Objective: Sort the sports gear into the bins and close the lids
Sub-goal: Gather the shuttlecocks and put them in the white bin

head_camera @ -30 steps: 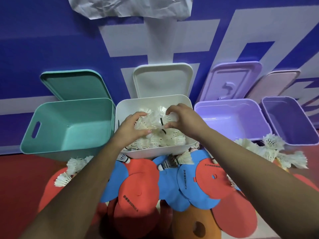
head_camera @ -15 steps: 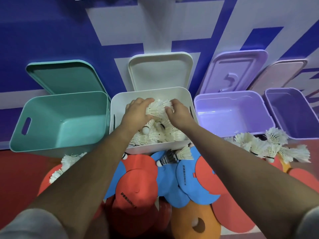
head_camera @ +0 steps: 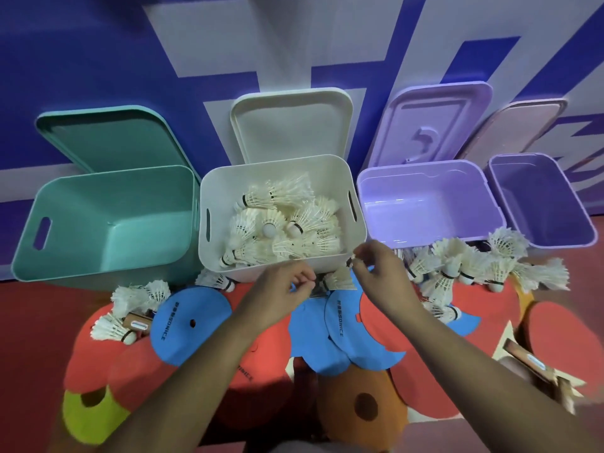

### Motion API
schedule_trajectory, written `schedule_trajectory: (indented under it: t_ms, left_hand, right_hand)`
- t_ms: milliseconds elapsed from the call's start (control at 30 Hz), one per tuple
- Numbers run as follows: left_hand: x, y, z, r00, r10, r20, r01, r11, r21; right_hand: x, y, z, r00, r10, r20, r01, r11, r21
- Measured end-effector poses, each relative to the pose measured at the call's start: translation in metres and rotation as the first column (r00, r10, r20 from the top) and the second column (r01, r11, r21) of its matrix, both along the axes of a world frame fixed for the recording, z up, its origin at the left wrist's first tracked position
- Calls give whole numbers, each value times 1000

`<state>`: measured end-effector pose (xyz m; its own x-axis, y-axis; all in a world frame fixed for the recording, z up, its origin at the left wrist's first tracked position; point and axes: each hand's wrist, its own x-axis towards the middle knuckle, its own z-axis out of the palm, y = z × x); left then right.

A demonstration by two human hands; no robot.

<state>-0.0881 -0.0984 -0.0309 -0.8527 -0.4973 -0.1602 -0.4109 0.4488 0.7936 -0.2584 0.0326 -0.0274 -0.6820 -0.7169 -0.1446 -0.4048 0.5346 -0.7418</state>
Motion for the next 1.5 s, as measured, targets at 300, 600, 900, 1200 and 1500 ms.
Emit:
schedule_trajectory:
  t_ms: [300, 600, 900, 1200, 1500]
  left_hand:
    - [-24, 12, -71, 926, 70, 370, 3, 981, -193]
    - [-19, 32, -88, 956, 88, 280, -43, 986, -164]
    - [-1, 48, -2, 968, 252, -19, -243, 949, 199]
    - [-39, 33, 35, 854, 513, -82, -511, 858, 48]
    - [-82, -25, 7, 870, 487, 82, -494, 859, 136]
  right_hand:
    - [5, -1, -57, 989, -24, 147, -13, 968, 251]
    - [9, 11, -62, 922, -88, 378, 40, 990, 133]
    - [-2, 15, 31, 912, 188, 364, -137, 977, -162]
    - [-15, -35, 62, 957, 112, 269, -39, 963, -266]
    - [-39, -72, 28, 982, 114, 148, -113, 994, -13]
